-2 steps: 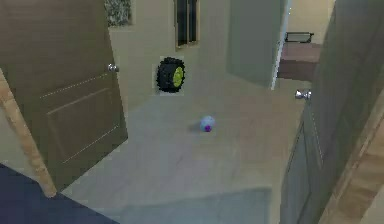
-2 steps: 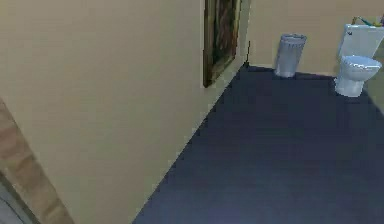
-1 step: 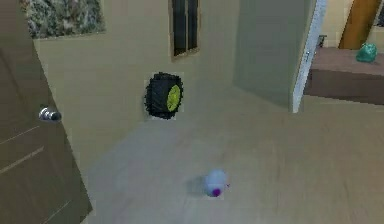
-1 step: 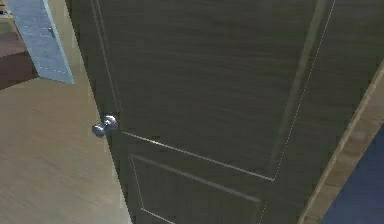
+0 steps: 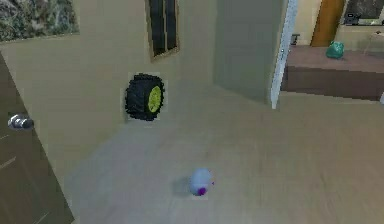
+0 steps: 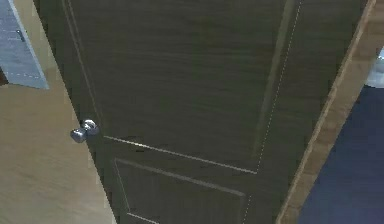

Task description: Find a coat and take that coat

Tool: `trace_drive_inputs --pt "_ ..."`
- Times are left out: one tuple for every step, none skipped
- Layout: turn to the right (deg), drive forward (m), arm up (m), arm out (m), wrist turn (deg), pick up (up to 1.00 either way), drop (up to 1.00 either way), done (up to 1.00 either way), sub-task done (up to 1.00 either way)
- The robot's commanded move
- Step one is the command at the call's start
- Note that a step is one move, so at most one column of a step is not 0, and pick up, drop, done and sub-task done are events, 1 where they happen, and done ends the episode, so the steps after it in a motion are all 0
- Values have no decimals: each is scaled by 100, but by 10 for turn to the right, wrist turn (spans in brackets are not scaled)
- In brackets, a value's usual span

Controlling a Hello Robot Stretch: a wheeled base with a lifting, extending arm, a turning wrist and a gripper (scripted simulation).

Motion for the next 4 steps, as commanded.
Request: trace_drive_inputs --pt "0 40 0 0 0 0 0 0 0" --pt "180 0 0 0 0 0 0 0 0" --pt "0 30 0 0 0 0 0 0 0" --pt "450 0 0 0 0 0 0 0 0"
